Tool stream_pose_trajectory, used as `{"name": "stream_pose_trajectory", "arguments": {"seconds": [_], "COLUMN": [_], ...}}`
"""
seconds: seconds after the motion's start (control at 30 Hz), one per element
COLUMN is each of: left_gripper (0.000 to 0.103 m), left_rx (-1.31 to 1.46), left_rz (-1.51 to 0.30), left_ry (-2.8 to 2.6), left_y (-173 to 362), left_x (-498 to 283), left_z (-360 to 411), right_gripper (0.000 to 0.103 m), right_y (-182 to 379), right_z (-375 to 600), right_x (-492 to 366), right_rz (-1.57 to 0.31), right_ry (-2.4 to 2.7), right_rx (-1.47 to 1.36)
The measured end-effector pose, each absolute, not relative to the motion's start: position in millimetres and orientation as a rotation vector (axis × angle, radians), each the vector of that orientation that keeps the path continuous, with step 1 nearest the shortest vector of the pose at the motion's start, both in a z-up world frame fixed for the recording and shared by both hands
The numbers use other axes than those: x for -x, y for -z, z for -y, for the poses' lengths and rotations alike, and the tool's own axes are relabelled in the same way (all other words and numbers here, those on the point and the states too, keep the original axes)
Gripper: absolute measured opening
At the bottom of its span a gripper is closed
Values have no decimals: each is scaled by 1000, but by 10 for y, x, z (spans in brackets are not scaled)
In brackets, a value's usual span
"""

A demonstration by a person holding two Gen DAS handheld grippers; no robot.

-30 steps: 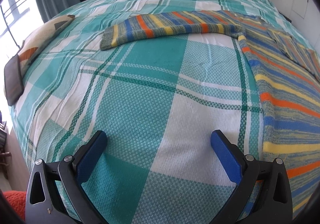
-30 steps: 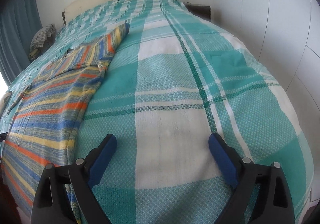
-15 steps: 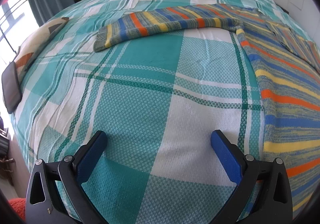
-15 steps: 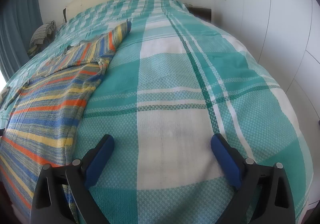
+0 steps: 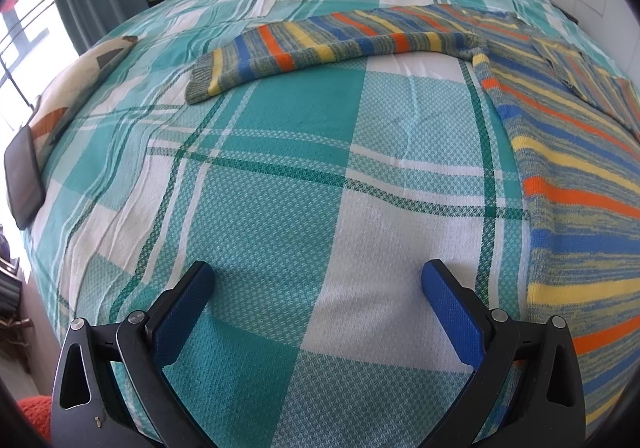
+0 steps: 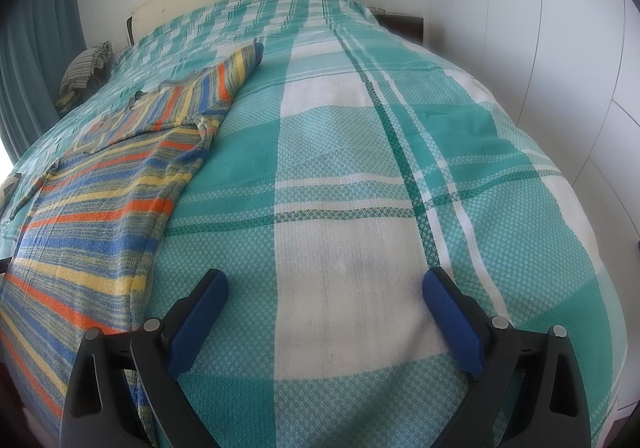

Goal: Fold small clothes

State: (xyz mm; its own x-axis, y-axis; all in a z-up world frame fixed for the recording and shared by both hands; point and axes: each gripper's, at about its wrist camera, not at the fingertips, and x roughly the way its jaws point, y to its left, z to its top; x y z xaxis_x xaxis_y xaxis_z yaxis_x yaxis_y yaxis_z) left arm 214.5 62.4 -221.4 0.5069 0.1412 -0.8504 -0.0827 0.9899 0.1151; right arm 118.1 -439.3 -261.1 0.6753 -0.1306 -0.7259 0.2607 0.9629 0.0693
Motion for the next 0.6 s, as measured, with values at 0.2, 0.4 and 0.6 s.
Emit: {"name": "stream_pose_trajectory", "arguments": {"seconds": [0.2, 0.4, 0.6], "left_gripper": [102, 103, 102], "left_rx": [-62, -62, -48], "left_rz": [-1030, -1030, -1034], "left_ry": [-134, -135, -139], "left_y": [2214, 2207, 2191], "left_x": [-2143, -2149, -2156], "left_z": [-624, -619, -634], "right_gripper": [98, 98, 98], "right_y": [2611, 2612, 2613], "right_z": [4392, 4390, 4386], "right_x": [-1182, -1181, -1181], "right_rz": [-801, -801, -800], "right_ry": [221, 221, 222], "right_rx": [-173, -173, -172]}}
